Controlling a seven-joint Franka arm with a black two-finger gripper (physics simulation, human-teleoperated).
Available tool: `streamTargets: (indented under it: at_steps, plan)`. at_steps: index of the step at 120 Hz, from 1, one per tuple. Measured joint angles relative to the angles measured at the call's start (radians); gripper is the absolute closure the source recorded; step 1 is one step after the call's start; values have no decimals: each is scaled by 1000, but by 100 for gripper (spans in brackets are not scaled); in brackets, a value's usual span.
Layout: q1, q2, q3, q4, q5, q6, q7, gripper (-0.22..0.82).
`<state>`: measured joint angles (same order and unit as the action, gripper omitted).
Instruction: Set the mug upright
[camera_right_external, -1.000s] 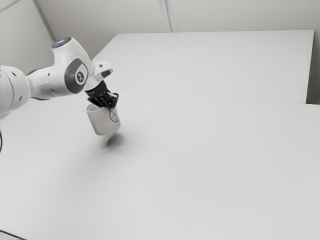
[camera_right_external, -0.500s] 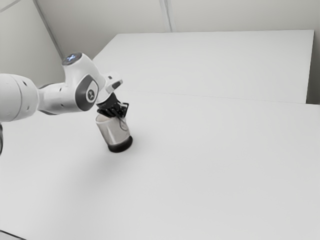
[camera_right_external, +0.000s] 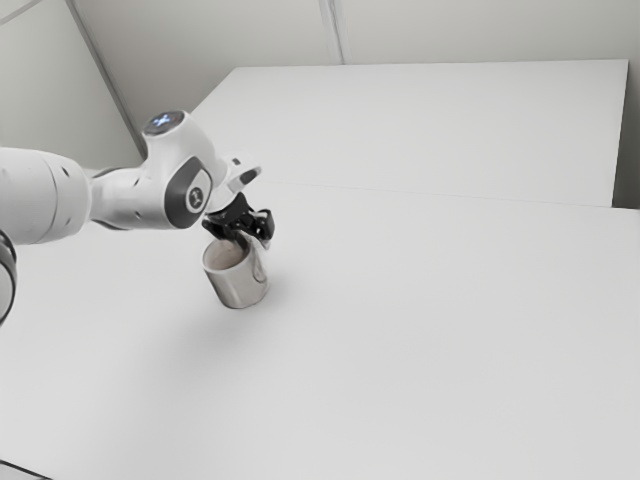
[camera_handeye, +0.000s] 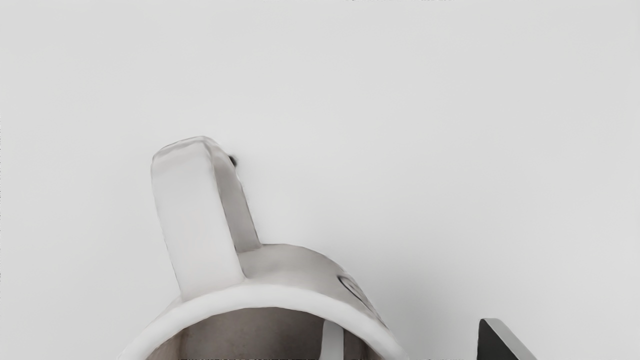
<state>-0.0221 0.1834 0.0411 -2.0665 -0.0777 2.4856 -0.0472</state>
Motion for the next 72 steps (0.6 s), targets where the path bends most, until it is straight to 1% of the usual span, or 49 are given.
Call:
streamTargets:
  at_steps: [13,28,44,56,72]
  plan:
    - [-9,-37,-2,0,38,-19,-6,23]
    - [-30,-88,6,8,58,-51,-11,13]
    - [-35,-115,22,48,93,-111,-16,7]
    - [-35,-124,26,129,149,-209,-19,4]
    - [-46,-150,26,196,182,-338,-21,2]
